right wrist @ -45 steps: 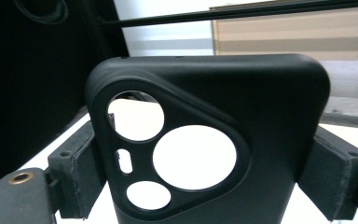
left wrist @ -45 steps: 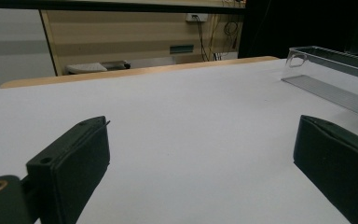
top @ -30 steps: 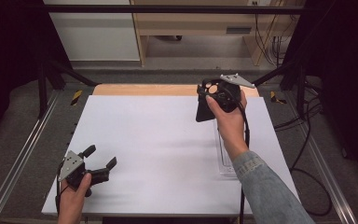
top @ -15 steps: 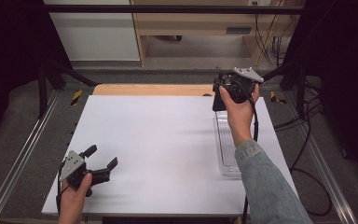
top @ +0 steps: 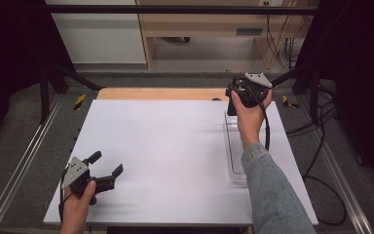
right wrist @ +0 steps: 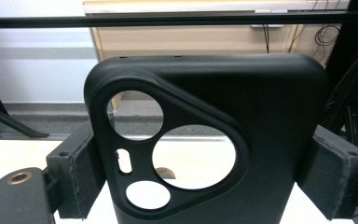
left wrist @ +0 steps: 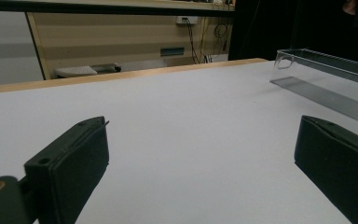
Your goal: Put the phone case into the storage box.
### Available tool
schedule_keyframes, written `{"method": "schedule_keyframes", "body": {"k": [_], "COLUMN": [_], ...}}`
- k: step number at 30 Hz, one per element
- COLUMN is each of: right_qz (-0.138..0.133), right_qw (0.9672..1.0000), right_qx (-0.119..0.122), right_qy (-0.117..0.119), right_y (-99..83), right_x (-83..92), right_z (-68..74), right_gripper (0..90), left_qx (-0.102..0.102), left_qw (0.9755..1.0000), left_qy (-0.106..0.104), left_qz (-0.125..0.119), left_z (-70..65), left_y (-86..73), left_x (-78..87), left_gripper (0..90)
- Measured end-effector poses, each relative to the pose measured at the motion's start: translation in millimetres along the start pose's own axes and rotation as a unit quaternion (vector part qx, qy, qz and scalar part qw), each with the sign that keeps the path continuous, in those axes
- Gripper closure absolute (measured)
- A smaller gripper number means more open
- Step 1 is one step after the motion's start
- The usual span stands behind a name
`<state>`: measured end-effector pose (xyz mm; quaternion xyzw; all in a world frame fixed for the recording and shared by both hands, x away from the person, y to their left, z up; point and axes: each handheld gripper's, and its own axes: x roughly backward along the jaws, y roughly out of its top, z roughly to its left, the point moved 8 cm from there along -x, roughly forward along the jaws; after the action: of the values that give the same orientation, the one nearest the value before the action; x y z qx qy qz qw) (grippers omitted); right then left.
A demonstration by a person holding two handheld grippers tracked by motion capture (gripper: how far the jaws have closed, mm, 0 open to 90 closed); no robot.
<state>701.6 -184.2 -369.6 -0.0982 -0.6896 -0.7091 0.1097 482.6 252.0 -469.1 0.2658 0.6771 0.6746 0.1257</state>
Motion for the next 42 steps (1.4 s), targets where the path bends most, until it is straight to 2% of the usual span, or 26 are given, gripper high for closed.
{"method": "schedule_keyframes", "body": {"k": [9, 19, 23, 33, 42], "right_qz": [0.017, 0.025, 0.030, 0.035, 0.036], "right_qw": [0.9997, 0.9996, 0.9994, 0.9991, 0.9991], "right_qx": [0.018, 0.003, 0.007, 0.004, 0.005], "right_qy": [-0.010, -0.016, -0.018, -0.023, -0.020], "right_y": [-22.3, -41.8, -49.8, -59.6, -61.0], "right_x": [-14.2, -25.8, -29.6, -35.1, -36.6], "right_z": [-0.7, -3.4, -3.3, -4.8, -3.7], "right_gripper": [13.7, 13.7, 13.6, 13.6, 13.4], "left_qx": [-0.005, -0.008, -0.010, -0.006, -0.006], "left_qw": [0.9999, 0.9998, 0.9998, 0.9999, 0.9999], "left_qy": [-0.009, -0.016, -0.019, -0.014, -0.013], "left_qz": [-0.004, -0.001, 0.000, 0.001, 0.001], "left_z": [-2.0, -5.4, -7.3, -4.3, -2.9], "left_y": [0.8, 0.1, -0.1, -0.1, 0.1], "left_x": [-3.1, -5.5, -6.5, -5.4, -4.8], "left_gripper": [2.6, 2.4, 2.3, 2.2, 2.2]}}
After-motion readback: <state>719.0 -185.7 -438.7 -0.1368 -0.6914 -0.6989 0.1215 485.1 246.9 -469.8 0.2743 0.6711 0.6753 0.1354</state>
